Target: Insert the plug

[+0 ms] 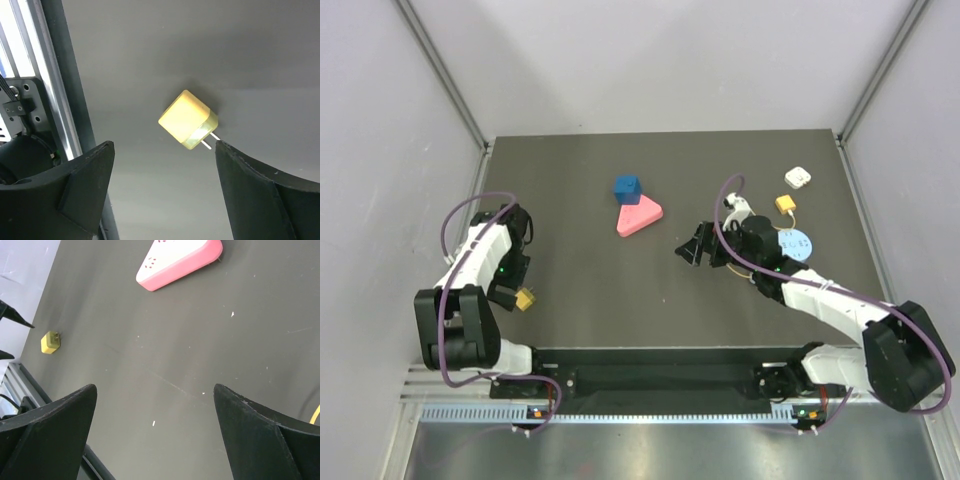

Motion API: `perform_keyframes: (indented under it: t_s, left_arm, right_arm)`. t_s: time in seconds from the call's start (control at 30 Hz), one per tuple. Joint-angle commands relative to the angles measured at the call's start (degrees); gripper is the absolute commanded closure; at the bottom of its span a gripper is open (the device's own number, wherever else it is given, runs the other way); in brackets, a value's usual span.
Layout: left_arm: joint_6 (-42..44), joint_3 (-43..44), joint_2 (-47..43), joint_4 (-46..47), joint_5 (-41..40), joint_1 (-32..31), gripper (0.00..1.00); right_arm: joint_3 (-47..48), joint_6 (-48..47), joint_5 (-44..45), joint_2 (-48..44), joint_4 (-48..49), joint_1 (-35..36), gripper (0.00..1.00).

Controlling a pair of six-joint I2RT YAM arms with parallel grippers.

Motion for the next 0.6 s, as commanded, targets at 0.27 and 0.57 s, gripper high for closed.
perform_keyframes:
  t_s: [0.27,0.57]
  left_arm:
    - [-4.8,-4.8,0.1,3.5,-1.3,0.2,0.19]
    - [-1.3,-6.0,2.7,10.0,-0.1,0.1,0.24]
  right_arm:
    - [-0.3,0.2,-0.2,-3.1,1.8,0.7,0.00]
    - [-0.8,0.3,0.4,-4.2,1.4,0.7,0.00]
